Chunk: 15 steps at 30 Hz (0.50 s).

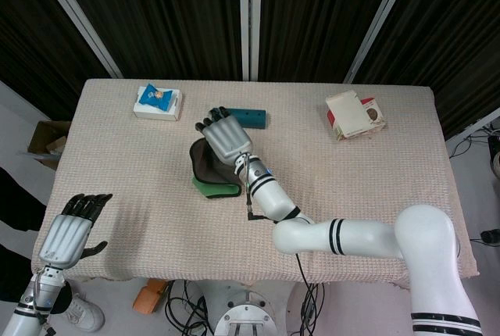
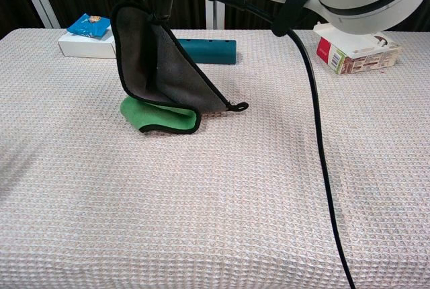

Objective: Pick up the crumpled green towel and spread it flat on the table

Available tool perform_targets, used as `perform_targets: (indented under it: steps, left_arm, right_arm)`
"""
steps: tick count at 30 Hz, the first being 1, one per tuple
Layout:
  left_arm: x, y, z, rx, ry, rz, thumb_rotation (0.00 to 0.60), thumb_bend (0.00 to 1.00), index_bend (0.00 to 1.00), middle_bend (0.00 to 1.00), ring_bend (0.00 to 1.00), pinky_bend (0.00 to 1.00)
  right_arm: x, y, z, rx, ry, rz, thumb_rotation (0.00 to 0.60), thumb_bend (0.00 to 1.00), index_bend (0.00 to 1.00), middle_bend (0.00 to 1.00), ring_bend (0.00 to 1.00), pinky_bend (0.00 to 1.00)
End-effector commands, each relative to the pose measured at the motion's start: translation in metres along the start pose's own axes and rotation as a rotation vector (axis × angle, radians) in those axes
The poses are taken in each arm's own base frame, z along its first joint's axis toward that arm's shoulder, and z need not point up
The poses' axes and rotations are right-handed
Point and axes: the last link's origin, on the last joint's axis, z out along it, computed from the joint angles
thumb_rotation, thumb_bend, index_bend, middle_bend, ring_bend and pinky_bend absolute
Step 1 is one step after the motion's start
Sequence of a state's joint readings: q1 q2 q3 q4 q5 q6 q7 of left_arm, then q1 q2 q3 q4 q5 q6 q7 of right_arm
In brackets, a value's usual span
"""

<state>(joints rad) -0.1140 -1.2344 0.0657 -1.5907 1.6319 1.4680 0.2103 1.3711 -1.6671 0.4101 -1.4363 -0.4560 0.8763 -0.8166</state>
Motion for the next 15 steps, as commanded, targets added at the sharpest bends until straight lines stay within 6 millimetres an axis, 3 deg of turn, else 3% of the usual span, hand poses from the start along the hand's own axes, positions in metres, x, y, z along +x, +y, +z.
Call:
perform_targets:
  steps: [1, 7, 11, 15]
  left_arm:
    - [-0.001, -0.001, -0.001, 0.004, 0.000, -0.003, 0.600, 0.03, 0.13, 0.17, 0.16, 0.15]
    - [-0.003, 0.002, 0.001, 0.009, 0.003, -0.047, 0.600, 0.03, 0.13, 0.17, 0.16, 0.15]
    - [-0.003, 0.018, 0.015, -0.049, 0.029, -0.115, 0.600, 0.03, 0.13, 0.17, 0.16, 0.15]
    - [-0.003, 0.034, 0.033, -0.104, 0.045, -0.161, 0.600, 0.03, 0.13, 0.17, 0.16, 0.16]
  right_arm:
    - [-0.005, -0.004, 0.007, -0.002, -0.016, 0.002, 0.600, 0.34, 0.28, 0.25, 0.10, 0.12]
    - [-0.014, -0.013, 0.021, 0.009, -0.036, 0.033, 0.600, 0.38, 0.43, 0.28, 0.10, 0.12]
    - [-0.021, -0.023, 0.032, 0.020, -0.057, 0.081, 0.600, 0.39, 0.49, 0.30, 0.10, 0.12]
    - [-0.022, -0.030, 0.037, 0.022, -0.025, 0.087, 0.600, 0.44, 0.63, 0.37, 0.14, 0.13]
